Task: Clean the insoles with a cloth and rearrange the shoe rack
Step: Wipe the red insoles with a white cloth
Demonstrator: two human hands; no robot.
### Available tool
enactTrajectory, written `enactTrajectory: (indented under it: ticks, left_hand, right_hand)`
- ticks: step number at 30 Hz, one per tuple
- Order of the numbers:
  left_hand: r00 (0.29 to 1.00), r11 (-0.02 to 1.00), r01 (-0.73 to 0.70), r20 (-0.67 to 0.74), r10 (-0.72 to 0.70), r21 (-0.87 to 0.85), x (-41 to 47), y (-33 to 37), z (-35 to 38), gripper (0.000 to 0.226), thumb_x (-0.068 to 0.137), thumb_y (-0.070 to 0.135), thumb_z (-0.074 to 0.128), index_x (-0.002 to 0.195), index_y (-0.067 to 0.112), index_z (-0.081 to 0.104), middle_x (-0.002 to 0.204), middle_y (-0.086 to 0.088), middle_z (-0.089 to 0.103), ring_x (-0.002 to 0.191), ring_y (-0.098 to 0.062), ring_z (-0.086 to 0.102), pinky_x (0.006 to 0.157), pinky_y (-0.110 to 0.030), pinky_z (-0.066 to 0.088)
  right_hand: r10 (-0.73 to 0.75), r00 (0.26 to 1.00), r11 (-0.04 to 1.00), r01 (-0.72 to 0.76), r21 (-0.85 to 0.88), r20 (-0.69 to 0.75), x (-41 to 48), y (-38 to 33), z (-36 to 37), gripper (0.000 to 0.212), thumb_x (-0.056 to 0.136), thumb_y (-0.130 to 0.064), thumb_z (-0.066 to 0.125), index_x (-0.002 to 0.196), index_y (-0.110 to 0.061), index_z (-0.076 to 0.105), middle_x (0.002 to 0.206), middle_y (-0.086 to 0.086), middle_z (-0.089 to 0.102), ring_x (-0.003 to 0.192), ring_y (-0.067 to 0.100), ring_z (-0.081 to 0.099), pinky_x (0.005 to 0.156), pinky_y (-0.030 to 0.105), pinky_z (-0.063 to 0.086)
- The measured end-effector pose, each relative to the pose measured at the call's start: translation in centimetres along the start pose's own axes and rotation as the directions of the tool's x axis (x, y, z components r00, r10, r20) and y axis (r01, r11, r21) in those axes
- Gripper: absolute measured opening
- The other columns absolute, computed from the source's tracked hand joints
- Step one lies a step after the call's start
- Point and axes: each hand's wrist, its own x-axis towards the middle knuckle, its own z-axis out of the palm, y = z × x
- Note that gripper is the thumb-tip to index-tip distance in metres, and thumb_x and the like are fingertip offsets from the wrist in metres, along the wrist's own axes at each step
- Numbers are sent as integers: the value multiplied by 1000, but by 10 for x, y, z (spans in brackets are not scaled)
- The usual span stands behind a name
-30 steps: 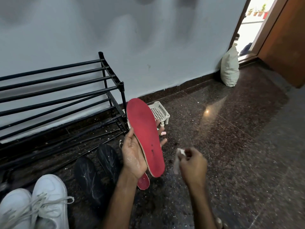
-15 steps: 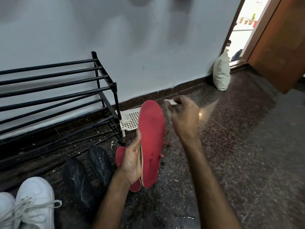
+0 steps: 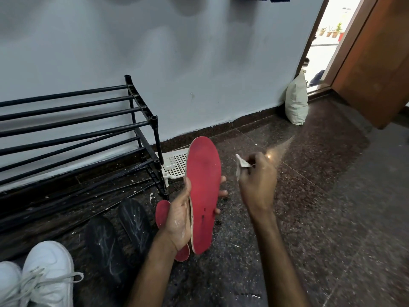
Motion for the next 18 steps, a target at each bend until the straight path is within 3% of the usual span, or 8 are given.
enactTrajectory:
  ticks: [2, 4, 5, 7, 9, 12, 15, 18]
  left_hand:
    - [1000, 1000, 16, 0, -16, 0, -1, 1, -1, 67, 101, 57, 25, 139, 11, 55, 135, -24, 57, 79, -25, 67, 69, -34, 57]
    - [998, 998, 57, -37, -58, -28, -1, 0, -3, 68, 98, 59, 30, 133, 9, 60, 121, -25, 65, 70, -26, 67, 63, -34, 57]
    - [995, 997, 69, -65, -71, -42, 0, 0, -5, 69, 95, 60, 34, 132, 8, 61, 113, -24, 69, 68, -27, 67, 63, -34, 57]
    - [989, 997, 77, -130, -77, -11, -1, 0, -4, 72, 91, 63, 39, 129, 6, 62, 100, -19, 70, 70, -28, 65, 66, -35, 53]
    - [983, 989, 67, -176, -44, 130, 0, 0, 0, 73, 90, 65, 38, 126, 6, 62, 94, -18, 69, 68, -26, 63, 60, -33, 52]
    - [979, 949, 12, -197, 53, 316, -1, 0, 5, 71, 90, 62, 30, 131, 11, 57, 109, -17, 72, 66, -20, 66, 54, -28, 52]
    - [978, 945, -9, -196, 77, 328, -1, 0, 4, 68, 95, 58, 27, 135, 10, 53, 116, -20, 69, 66, -21, 67, 54, -28, 53]
    - [969, 969, 36, -245, 25, 243, -4, 0, 6, 64, 98, 54, 31, 133, 6, 55, 101, -22, 70, 63, -25, 65, 50, -30, 52]
  right_hand:
    - [103, 994, 952, -106, 287, 24, 2, -6, -11, 11, 86, -20, 72, 95, -16, 66, 93, -2, 68, 82, 10, 65, 71, 26, 58]
    - [137, 952, 740, -283, 610, 275, 0, -22, -15, 13, 85, -17, 72, 96, -16, 65, 96, 1, 69, 86, 14, 67, 72, 28, 59]
    - [98, 925, 690, -329, 645, 367, -3, -27, -11, 14, 85, -14, 72, 97, -15, 65, 98, 2, 70, 88, 16, 68, 74, 32, 59]
    - [30, 921, 838, -234, 492, 388, -11, -29, 3, 13, 85, -21, 73, 94, -17, 65, 94, -1, 70, 86, 14, 68, 73, 34, 59]
    - [-11, 951, 981, -49, 187, 309, -16, -16, 16, 8, 87, -22, 70, 90, -16, 65, 89, -3, 68, 78, 10, 65, 71, 29, 57]
    - [36, 988, 999, -33, -18, 149, -12, 4, 13, 10, 87, -13, 69, 97, -12, 66, 94, 1, 68, 79, 9, 62, 72, 25, 56]
    - [89, 980, 961, -131, 244, 177, -8, 11, 1, 15, 87, -25, 71, 98, -15, 69, 92, -2, 71, 83, 11, 67, 70, 25, 57]
    - [78, 856, 759, -384, 527, 512, -11, -4, -1, 19, 83, -20, 75, 100, -13, 70, 94, 4, 73, 87, 21, 70, 68, 30, 58]
